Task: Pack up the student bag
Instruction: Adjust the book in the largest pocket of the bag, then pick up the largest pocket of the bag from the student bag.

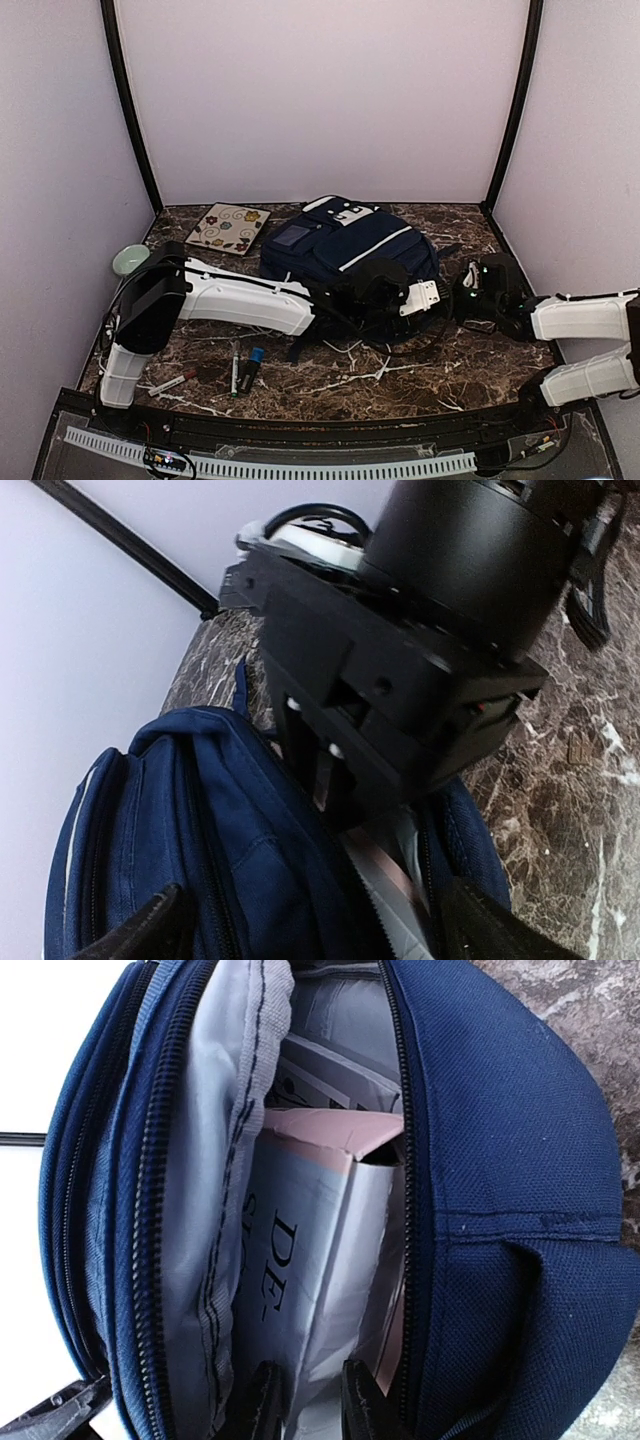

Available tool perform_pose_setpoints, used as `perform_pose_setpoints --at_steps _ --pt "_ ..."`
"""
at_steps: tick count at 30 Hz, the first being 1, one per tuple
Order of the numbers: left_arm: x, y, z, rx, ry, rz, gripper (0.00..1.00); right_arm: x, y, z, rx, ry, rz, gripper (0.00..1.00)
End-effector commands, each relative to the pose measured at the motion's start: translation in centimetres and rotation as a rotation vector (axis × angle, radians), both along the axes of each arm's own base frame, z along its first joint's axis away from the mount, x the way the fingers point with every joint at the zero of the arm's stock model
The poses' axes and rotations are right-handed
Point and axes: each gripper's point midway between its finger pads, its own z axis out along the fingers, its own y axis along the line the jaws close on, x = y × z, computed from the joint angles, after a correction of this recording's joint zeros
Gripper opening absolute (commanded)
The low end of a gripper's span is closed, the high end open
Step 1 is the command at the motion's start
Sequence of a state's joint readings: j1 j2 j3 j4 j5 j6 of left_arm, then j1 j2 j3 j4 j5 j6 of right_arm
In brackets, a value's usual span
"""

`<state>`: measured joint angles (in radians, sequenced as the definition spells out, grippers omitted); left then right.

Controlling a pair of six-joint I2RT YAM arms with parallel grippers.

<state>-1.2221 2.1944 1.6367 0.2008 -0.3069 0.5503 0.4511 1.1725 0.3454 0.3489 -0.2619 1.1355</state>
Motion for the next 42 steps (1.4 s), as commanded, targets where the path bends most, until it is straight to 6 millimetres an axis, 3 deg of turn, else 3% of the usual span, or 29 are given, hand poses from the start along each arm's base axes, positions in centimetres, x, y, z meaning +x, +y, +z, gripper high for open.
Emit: perform_pose_setpoints --at_steps 1,4,9,12,14,17,19,25,28,32,37,42 --pt "1.5 0.6 2.4 -0.018 -0.054 0.104 0.79 0.0 0.7 -0.4 0.026 -0.009 0.01 0.21" --pt "1.3 0.5 2.7 -0.032 -0.039 0.092 0.54 0.0 1.7 -0.4 0.04 -0.013 0.034 0.21" --pt "1.6 1.0 2.4 -0.015 -0.059 0.118 0.01 0.0 3.5 -0.5 0.051 -0.012 0.074 0.21" --pt "2.1 2.1 3.2 -0.012 -0.084 0.162 0.0 0.0 4.6 -0.7 0.052 -0.009 0.099 0.21" --pt "0.9 3.0 6.6 -0.079 -0.073 0.123 0.0 0.3 5.5 -0.3 0.069 -0.021 0.116 0.21" --pt "-2.6 3.9 11.7 -0.235 -0.006 -0.035 0.0 1.2 7.5 0.8 0.097 -0.053 0.155 0.21" --pt "-4.1 4.1 13.6 -0.275 0.041 -0.102 0.0 2.2 9.0 1.7 0.111 -0.074 0.173 0.21" --pt "-4.8 4.0 14.4 -0.266 0.091 -0.132 0.0 4.9 13.2 4.4 0.176 -0.169 0.157 0.2" --pt "-5.7 4.1 14.9 -0.285 0.135 -0.159 0.0 6.3 13.5 6.9 0.226 -0.248 0.083 0.19" --pt "-6.9 4.2 16.2 -0.33 0.185 -0.208 0.0 8.4 14.1 8.8 0.212 -0.324 0.028 0.2" --pt "-7.0 4.2 16.6 -0.332 0.176 -0.214 0.0 9.9 15.0 11.6 0.3 -0.411 -0.02 0.19" --pt "-5.4 5.4 16.1 -0.324 0.134 -0.133 0.0 10.0 15.2 8.4 0.293 -0.322 -0.029 0.25"
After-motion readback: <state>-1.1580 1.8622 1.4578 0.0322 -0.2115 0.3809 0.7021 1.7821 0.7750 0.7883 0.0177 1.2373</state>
